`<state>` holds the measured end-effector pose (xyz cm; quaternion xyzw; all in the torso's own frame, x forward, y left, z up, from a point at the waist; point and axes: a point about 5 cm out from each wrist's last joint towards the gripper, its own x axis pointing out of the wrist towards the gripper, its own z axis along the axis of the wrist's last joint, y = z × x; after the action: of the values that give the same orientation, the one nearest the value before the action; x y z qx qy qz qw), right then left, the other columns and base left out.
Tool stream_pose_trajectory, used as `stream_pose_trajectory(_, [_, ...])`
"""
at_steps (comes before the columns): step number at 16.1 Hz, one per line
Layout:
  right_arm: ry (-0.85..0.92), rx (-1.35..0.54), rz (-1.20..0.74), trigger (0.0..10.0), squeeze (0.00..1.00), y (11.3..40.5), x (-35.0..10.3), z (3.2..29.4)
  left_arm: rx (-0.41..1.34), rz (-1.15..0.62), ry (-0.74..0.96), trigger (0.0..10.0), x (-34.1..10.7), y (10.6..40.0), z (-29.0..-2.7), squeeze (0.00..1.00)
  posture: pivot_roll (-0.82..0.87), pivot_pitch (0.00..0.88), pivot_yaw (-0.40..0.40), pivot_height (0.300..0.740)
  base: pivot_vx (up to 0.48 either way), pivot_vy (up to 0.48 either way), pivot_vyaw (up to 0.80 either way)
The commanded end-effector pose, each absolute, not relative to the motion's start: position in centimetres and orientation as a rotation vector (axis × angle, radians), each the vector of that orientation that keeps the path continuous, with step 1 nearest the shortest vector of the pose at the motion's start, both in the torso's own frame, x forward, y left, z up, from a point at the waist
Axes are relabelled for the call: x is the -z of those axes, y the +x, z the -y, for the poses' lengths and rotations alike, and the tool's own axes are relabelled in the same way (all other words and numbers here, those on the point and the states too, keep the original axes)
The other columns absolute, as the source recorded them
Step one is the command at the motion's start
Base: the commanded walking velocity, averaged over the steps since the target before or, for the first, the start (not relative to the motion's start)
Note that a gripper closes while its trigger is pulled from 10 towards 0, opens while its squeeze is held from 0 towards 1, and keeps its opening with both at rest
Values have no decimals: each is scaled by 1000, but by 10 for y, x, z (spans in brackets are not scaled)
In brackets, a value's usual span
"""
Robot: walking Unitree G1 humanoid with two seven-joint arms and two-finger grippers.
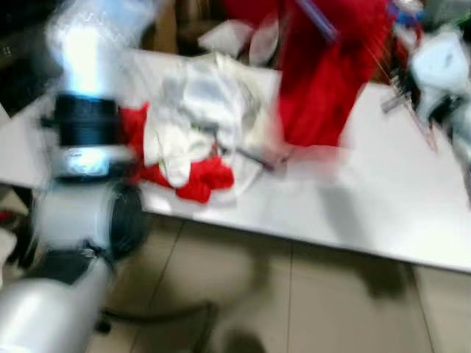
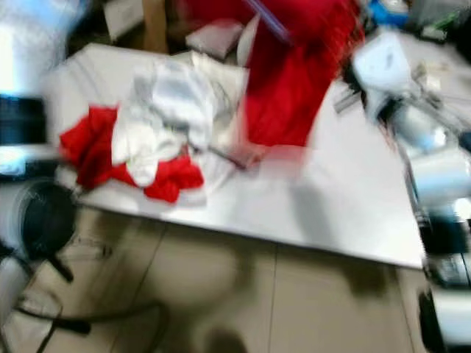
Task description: Hang hanger
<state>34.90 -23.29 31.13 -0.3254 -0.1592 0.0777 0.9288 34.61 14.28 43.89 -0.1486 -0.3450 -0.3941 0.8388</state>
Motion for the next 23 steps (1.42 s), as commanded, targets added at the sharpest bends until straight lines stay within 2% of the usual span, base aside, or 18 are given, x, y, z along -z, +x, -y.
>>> stream_pose_trajectory(1, [-671, -118, 396, 10000, 0, 349, -320, 242, 832, 723, -298, 10000, -439, 346, -136, 0, -41, 0, -42, 740, 375, 0, 0])
stream_pose_trajectory(2, [-651, -229, 372, 10000, 0, 350, -309, 232, 778, 693, -284, 10000, -428, 351, -145, 0, -43, 0, -41, 740, 375, 0, 0])
stream_pose_trajectory(3, [-724, -300, 326, 10000, 0, 349, -287, 224, 733, 607, -231, 10000, -397, 357, -147, 0, -48, 0, -40, 740, 382, 0, 0])
stream_pose_trajectory(4, [-735, -357, 288, 10000, 0, 346, -271, 219, 714, 537, -197, 10000, -370, 360, -145, 0, -51, 0, -39, 740, 379, 0, 0])
stream_pose_trajectory(5, [-730, -496, 172, 10000, 0, 335, -242, 210, 719, 382, -141, 10000, -315, 360, -131, 0, -55, 0, -36, 740, 368, 0, 0])
stream_pose_trajectory(6, [-736, -550, 138, 10000, 0, 331, -232, 208, 726, 330, -122, 10000, -298, 359, -126, 0, -55, 0, -36, 740, 360, 0, 0])
stream_pose_trajectory(8, [-707, -832, -87, 10000, 0, 293, -183, 201, 815, 53, -46, 10000, -212, 335, -106, 0, -66, 0, -29, 740, 0, 0, 0])
stream_pose_trajectory(11, [-601, -1033, -326, 10000, 0, 245, -163, 209, 861, -167, 65, 10000, -159, 302, -100, 0, -73, 0, -23, 740, 0, 0, 0])
stream_pose_trajectory(12, [-583, -1040, -357, 10000, 0, 240, -164, 212, 846, -177, 62, 10000, -158, 301, -101, 596, -73, 0, -23, 740, 0, 0, 0])
stream_pose_trajectory(13, [-571, -1063, -415, 10000, 0, 233, -166, 217, 827, -187, 41, 10000, -158, 301, -102, 1000, -81, 0, -13, 740, 0, 0, 0])
stream_pose_trajectory(16, [-572, -1097, -547, 10000, 0, 214, -179, 232, 761, -176, 86, 10000, -158, 305, -107, 1000, -87, 0, -7, 740, 0, 0, 0])
stream_pose_trajectory(18, [-584, -1054, -581, 10000, 0, 211, -195, 248, 692, -144, 106, 10000, -167, 314, -119, 1000, -92, 0, -1, 740, 0, 0, 0])
stream_pose_trajectory(20, [-583, -1027, -597, 10000, 0, 207, -207, 260, 705, -142, 74, 10000, -174, 315, -128, 1000, -104, 0, 5, 740, 0, 0, 0])
stream_pose_trajectory(21, [-583, -1011, -616, 10000, 0, 203, -212, 265, 760, -151, 48, 10000, -177, 311, -130, 1000, -104, 0, 5, 740, 0, 0, 0])
stream_pose_trajectory(22, [-597, -962, -635, 10000, 0, 202, -216, 277, 914, -195, 66, 10000, -176, 299, -132, 1000, -103, 0, 5, 740, 0, 0, 0])
stream_pose_trajectory(23, [-601, -916, -631, 10000, 0, 202, -222, 287, 995, -218, 66, 10000, -177, 292, -135, 1000, -104, 0, 4, 740, 0, 0, 0])
